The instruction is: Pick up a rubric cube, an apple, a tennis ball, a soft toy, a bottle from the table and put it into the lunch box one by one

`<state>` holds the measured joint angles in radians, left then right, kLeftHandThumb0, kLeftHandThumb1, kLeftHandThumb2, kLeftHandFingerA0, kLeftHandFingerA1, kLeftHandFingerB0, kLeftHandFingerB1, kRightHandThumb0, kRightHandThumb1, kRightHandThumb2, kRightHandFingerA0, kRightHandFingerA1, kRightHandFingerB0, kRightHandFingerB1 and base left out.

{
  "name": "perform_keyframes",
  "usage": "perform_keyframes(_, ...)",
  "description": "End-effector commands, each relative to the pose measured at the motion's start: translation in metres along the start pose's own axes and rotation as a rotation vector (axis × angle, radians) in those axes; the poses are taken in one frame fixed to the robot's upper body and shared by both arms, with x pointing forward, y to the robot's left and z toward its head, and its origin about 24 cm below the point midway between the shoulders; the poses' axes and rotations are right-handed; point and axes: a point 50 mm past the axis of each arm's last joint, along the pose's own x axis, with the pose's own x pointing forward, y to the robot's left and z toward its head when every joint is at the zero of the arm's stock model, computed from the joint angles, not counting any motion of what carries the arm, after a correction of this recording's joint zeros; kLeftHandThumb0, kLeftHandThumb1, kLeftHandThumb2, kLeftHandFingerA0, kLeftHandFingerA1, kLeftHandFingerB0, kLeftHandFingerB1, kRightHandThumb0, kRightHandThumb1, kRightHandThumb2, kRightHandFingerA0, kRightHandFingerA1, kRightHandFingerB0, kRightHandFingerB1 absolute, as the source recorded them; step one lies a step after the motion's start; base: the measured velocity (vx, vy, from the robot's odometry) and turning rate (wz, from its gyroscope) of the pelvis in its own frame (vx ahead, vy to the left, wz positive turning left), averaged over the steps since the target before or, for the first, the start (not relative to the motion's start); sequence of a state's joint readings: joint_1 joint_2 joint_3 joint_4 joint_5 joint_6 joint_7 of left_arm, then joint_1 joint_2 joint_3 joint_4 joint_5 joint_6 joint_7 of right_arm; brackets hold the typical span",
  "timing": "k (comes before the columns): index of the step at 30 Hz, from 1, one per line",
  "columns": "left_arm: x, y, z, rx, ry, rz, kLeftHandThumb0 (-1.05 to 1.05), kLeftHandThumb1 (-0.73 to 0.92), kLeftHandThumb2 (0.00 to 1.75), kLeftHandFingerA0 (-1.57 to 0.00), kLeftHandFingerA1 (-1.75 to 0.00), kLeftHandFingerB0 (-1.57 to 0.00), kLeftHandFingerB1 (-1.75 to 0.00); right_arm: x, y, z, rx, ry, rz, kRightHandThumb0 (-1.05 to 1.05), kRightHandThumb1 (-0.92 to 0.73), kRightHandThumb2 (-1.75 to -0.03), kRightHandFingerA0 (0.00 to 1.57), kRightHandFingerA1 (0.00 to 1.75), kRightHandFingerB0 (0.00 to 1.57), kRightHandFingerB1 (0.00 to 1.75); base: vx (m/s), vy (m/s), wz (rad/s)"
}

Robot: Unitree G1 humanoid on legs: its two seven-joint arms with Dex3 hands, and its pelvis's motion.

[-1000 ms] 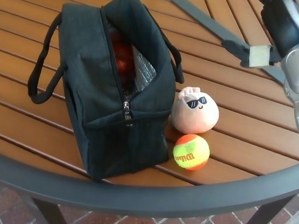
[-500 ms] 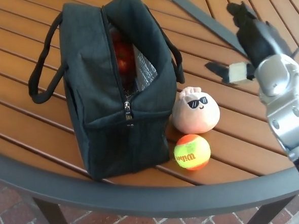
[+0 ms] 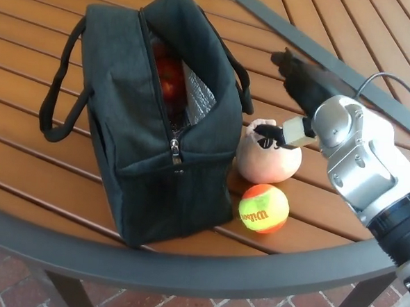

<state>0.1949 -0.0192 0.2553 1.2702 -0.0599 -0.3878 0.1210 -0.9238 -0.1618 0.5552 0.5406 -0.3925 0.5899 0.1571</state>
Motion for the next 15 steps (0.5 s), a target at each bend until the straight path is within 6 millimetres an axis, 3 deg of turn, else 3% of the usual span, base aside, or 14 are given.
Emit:
perform_keyframes(1, 0.0, 0.003, 0.005, -0.014, -0.056, 0.0, -0.16, 0.44, 1.18, -1.0, -1.3, -0.91, -1.16, 0.005, 0.004, -0.005, -0.059, 0.009, 0.038, -0.47, -0.65, -0.6, 0.32, 0.55, 0.41, 0.38, 0.0, 0.0, 0.0)
perform_keyframes(8, 0.001, 0.002, 0.006, -0.062, -0.055, -0.005, -0.13, 0.47, 1.12, -1.02, -1.23, -0.9, -1.14, 0.008, 0.012, -0.012, -0.162, 0.061, 0.083, -0.5, -0.65, -0.6, 0.31, 0.58, 0.4, 0.39, 0.0, 0.0, 0.0)
perform_keyframes(10, 0.001, 0.002, 0.007, -0.035, -0.057, -0.002, -0.21, 0.48, 1.05, -1.04, -1.16, -0.94, -1.04, 0.008, 0.016, -0.011, -0.176, 0.057, 0.102, -0.51, -0.65, -0.59, 0.3, 0.55, 0.48, 0.43, 0.0, 0.0, 0.0)
perform_keyframes(15, 0.001, 0.0, 0.008, 0.001, -0.062, -0.001, -0.21, 0.48, 1.06, -1.06, -1.15, -0.94, -1.03, 0.008, 0.027, -0.006, -0.231, 0.042, 0.151, -0.52, -0.7, -0.61, 0.32, 0.54, 0.45, 0.42, 0.0, 0.0, 0.0)
